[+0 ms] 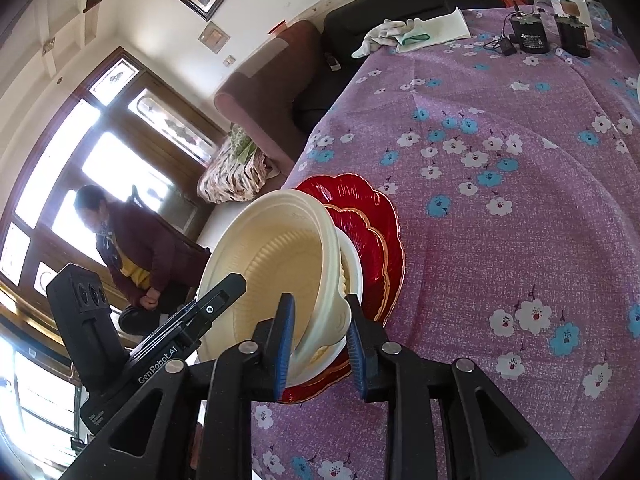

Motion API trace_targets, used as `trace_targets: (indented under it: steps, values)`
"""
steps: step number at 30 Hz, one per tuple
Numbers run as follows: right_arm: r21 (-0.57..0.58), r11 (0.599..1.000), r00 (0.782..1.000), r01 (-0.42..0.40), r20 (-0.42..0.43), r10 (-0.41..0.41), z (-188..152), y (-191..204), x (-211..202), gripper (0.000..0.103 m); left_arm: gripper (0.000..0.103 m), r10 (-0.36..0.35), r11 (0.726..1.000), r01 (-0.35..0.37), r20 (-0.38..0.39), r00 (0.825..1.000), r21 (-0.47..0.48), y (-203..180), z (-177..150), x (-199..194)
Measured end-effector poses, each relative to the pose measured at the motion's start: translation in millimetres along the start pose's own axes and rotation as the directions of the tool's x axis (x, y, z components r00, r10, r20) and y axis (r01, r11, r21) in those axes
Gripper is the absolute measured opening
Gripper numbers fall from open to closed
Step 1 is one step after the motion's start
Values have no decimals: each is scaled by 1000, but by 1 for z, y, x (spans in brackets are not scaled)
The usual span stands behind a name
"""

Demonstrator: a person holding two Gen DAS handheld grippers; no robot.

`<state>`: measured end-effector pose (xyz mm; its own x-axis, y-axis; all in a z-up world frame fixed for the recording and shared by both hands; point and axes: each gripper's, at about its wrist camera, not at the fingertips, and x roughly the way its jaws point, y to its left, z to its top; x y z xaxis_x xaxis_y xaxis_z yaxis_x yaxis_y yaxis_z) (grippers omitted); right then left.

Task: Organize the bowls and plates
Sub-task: 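Lower the beige plate onto the white plate and open both tools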

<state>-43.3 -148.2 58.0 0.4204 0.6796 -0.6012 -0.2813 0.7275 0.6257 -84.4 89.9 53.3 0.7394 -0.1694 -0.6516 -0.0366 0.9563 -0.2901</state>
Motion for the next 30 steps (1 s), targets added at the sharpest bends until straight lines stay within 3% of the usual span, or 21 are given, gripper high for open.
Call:
trace_targets:
  steps: [15,24,30]
  values:
    - [36,999,996,-31,84,28,-1,-19,-39,34,52,8,1000,-8,76,997,10,-14,7,-31]
    - [142,989,985,-46,168,22,2,-68,-78,34,59,-49,989,33,109,993,147,-80,4,-50]
    - [206,977,973,-62,230,13,3,-105,-108,34,62,-107,957,88,54,993,277,-147,-12,-37]
